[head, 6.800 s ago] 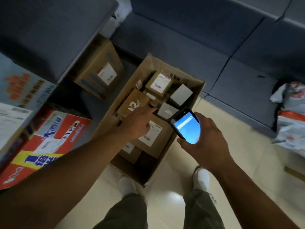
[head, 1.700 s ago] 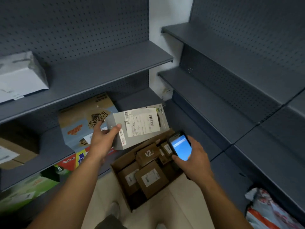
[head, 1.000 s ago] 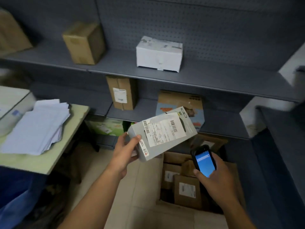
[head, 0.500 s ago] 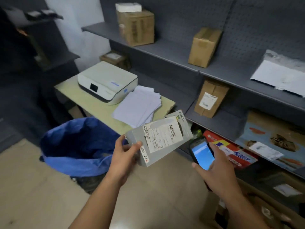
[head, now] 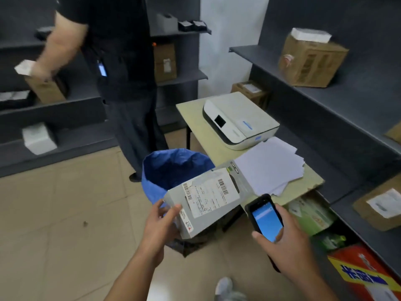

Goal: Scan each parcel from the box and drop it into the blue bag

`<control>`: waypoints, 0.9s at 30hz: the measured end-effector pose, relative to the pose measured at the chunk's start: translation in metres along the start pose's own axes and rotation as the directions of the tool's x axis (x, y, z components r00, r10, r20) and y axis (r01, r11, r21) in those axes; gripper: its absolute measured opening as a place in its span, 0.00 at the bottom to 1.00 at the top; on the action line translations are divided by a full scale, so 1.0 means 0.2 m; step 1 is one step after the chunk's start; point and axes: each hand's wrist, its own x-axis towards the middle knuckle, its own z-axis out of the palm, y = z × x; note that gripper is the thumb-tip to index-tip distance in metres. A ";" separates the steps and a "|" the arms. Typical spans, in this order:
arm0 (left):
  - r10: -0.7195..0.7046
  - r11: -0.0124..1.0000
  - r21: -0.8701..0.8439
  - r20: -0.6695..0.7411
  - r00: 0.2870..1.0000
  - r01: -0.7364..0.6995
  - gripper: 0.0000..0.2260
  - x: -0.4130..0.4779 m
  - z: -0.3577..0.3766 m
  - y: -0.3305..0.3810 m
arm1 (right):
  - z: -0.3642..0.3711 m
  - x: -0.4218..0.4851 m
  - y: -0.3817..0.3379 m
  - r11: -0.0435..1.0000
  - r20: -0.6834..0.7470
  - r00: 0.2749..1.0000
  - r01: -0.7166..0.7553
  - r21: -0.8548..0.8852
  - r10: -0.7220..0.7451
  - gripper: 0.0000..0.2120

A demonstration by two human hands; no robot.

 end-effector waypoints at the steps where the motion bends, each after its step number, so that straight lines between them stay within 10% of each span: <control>1: -0.005 1.000 -0.006 -0.016 1.000 0.005 0.22 0.02 -0.03 0.01 | 0.04 0.05 -0.04 1.000 0.014 1.000 0.020 0.009 -0.021 0.43; 27: -0.007 0.989 0.143 -0.273 0.962 0.048 0.32 1.14 0.04 0.34 | 0.44 1.38 -0.35 0.973 0.178 0.965 0.161 0.168 -0.191 0.41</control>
